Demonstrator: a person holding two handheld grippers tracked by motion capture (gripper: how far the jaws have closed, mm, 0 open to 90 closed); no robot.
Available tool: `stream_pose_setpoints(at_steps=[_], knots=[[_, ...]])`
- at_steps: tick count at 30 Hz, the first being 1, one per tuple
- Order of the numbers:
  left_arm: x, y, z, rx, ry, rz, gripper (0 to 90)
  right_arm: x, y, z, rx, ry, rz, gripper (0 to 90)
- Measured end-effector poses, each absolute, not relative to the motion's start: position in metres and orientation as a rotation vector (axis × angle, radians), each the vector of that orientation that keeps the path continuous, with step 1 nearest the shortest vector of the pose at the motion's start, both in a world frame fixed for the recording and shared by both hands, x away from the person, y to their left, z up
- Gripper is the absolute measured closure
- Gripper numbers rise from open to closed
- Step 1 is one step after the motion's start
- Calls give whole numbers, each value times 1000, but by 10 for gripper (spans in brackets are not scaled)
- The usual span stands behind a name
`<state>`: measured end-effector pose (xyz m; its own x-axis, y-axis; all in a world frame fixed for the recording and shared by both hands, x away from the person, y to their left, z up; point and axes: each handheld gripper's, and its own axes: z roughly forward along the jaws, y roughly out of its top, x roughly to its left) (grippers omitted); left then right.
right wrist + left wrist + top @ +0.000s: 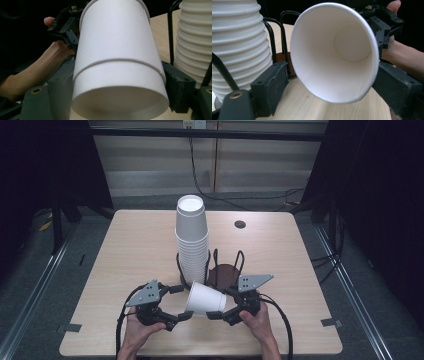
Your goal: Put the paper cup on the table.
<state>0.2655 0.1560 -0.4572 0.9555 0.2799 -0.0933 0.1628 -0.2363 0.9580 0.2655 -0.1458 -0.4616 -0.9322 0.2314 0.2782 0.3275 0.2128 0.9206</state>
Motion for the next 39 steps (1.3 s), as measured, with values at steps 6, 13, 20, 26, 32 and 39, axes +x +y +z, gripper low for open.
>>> stream_pose_setpoints(at_steps=[6,13,20,26,32,39], knots=[[268,153,-456,1796,323,92,14,264,-144,-461,-522,-2360,-1865,226],[270,147,-455,1800,286,65,0,262,-143,-459,-494,-2379,-1867,226],[275,139,-452,1778,272,15,0,261,-146,-456,-489,-2372,-1880,226],[277,135,-453,1764,263,-20,0,262,-142,-457,-480,-2376,-1873,226],[280,133,-454,1755,242,-57,28,263,-139,-457,-475,-2388,-1861,226],[283,129,-452,1760,222,-70,32,264,-139,-456,-461,-2390,-1855,226]])
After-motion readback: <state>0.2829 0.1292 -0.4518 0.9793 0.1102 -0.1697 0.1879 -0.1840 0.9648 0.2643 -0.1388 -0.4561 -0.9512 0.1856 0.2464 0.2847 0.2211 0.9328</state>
